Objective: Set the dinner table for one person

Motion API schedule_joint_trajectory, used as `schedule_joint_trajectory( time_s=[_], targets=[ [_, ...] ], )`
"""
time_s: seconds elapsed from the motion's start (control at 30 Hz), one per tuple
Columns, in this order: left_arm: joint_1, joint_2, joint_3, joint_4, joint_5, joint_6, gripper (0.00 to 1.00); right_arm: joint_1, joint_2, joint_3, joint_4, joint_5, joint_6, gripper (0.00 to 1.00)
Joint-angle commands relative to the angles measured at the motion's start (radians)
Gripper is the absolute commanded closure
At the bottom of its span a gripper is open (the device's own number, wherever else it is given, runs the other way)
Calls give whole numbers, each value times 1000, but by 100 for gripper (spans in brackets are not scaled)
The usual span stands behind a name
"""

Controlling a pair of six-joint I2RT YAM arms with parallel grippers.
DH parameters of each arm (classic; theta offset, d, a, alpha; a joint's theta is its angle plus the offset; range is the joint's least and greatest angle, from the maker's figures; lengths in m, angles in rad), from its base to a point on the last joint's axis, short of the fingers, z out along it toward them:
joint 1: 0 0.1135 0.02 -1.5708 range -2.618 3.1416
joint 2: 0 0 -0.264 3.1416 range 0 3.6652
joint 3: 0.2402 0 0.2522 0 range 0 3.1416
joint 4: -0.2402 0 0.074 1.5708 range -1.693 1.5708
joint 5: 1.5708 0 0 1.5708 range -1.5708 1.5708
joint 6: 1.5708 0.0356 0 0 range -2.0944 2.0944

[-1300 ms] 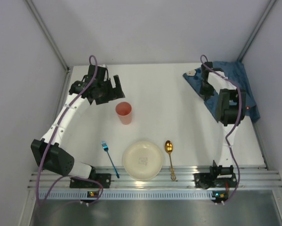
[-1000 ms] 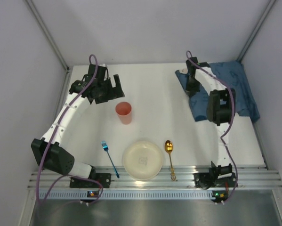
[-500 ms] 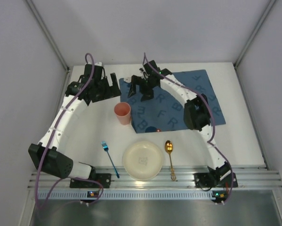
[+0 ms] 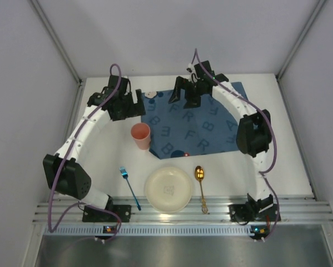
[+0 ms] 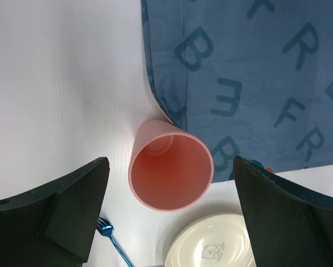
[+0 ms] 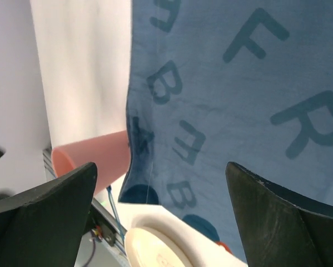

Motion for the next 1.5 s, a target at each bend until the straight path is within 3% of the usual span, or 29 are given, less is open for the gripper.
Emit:
schedule_joint_trajectory(
  time_s=[0.0, 0.3, 0.6, 0.8, 0.83, 0.9, 0.93, 1.1, 1.2, 1.33, 1.47],
  targets=[
    [13, 18, 17, 39, -63, 22, 2, 54, -144, 4, -39, -17, -118, 0],
    [51, -68, 10, -32, -285, -45, 2, 253, -177, -14, -76, 14, -168, 0],
    [68, -169, -50, -82, -329, -51, 2, 367, -56, 83, -167, 250, -212, 3],
    [70, -224, -82, -105, -303, -44, 2, 384, 21, 80, -118, 361, -229, 21],
    [70, -233, -84, -114, -298, -42, 2, 386, 29, 84, -111, 368, -230, 36],
    [68, -244, -84, -121, -292, -42, 2, 384, 44, 106, -96, 376, -227, 51],
    [70, -255, -85, -122, -289, -40, 2, 386, 52, 116, -94, 378, -227, 63],
    [70, -283, -115, -127, -284, -30, 2, 386, 40, 197, -84, 375, -214, 88],
    [70, -286, -133, -121, -275, -28, 2, 386, 9, 279, -102, 364, -203, 93],
    [70, -276, -164, -79, -209, -33, 2, 363, -65, 371, -125, 379, -181, 93],
    [67, -235, -230, -6, -87, -59, 2, 211, -189, 228, -157, 425, -148, 100]
  ],
)
